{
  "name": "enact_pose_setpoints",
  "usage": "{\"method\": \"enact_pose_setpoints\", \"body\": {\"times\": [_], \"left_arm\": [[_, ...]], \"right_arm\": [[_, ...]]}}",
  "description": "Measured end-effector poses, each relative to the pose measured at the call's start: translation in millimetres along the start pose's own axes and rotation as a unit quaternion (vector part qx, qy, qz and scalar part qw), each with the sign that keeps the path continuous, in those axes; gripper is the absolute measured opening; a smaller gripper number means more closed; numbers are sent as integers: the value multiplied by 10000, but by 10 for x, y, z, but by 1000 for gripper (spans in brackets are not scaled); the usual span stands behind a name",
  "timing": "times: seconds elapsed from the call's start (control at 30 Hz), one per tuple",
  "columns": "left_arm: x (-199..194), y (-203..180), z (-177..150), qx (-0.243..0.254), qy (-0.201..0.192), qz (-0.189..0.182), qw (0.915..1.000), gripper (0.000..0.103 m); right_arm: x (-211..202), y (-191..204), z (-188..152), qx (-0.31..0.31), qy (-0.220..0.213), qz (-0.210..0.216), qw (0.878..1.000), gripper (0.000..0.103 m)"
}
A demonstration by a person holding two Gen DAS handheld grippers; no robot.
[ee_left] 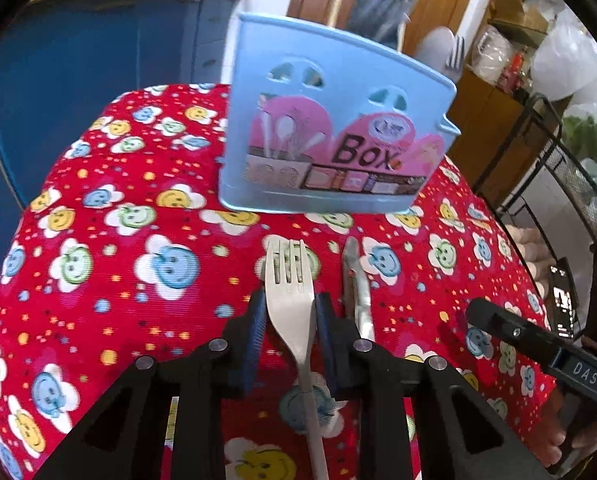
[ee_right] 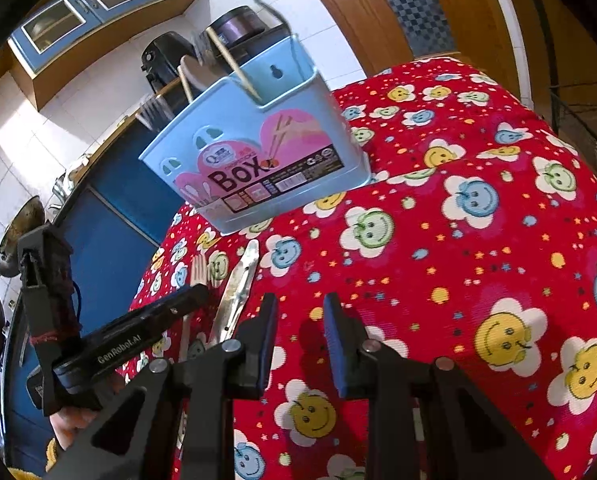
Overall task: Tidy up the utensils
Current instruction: 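Close the left tool on the wooden-handled fork while the right tool grasps the steel knife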
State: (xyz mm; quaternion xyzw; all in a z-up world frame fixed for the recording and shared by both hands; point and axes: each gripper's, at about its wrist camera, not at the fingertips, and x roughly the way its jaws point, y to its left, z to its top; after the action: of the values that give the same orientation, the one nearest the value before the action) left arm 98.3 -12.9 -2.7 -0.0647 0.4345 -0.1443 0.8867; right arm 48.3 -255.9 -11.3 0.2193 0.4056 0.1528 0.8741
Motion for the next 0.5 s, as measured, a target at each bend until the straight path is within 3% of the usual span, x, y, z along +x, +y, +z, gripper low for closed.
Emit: {"method": "enact_pose_setpoints", "body": {"times": [0.33, 0.5], "left_arm": [[-247, 229, 30, -134, -300, 7, 9995, 26], [-306, 314, 24, -201, -375, -18, 9991, 26]], "right_arm": [[288, 261, -17, -129, 476, 342, 9982, 26], [472, 403, -10, -274, 673, 288, 9969, 26]]}}
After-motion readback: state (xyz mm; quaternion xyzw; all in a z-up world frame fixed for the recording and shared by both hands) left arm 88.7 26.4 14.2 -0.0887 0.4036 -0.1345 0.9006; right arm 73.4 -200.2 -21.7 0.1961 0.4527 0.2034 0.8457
